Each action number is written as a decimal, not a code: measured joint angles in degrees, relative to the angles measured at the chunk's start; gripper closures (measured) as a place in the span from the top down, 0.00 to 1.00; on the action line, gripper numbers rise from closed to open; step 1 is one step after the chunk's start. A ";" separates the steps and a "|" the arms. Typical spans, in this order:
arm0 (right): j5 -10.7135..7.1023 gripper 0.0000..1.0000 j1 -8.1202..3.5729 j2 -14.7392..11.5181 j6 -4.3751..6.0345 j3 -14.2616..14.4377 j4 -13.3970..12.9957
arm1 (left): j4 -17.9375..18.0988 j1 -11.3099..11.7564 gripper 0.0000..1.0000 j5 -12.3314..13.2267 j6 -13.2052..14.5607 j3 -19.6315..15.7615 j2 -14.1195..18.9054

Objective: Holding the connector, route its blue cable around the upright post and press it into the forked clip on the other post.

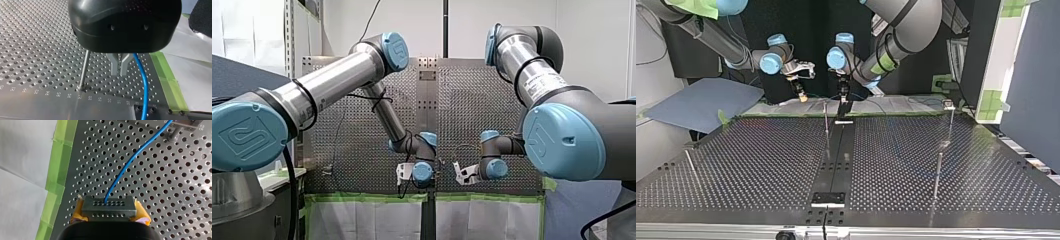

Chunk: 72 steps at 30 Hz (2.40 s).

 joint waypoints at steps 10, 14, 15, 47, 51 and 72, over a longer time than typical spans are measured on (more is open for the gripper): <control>-0.01 0.00 0.00 0.00 0.00 0.00 0.00 | 0.00 0.00 0.00 0.00 0.00 0.00 0.00; 0.00 0.00 0.00 0.00 0.00 0.00 0.00 | 0.00 0.00 0.00 0.00 0.00 0.00 0.00; 0.00 0.00 0.00 0.00 0.00 0.00 0.00 | 0.00 0.00 0.00 0.00 0.00 0.00 0.00; 0.00 0.00 0.00 0.00 0.00 0.00 0.00 | 0.00 0.00 0.03 0.00 0.00 0.00 0.00; 0.00 0.00 0.00 0.00 0.00 0.00 0.00 | 0.00 0.00 0.03 0.00 0.00 0.00 0.00; 0.00 0.00 0.00 0.00 0.00 0.00 0.00 | 0.00 0.00 0.03 0.00 0.00 0.00 0.00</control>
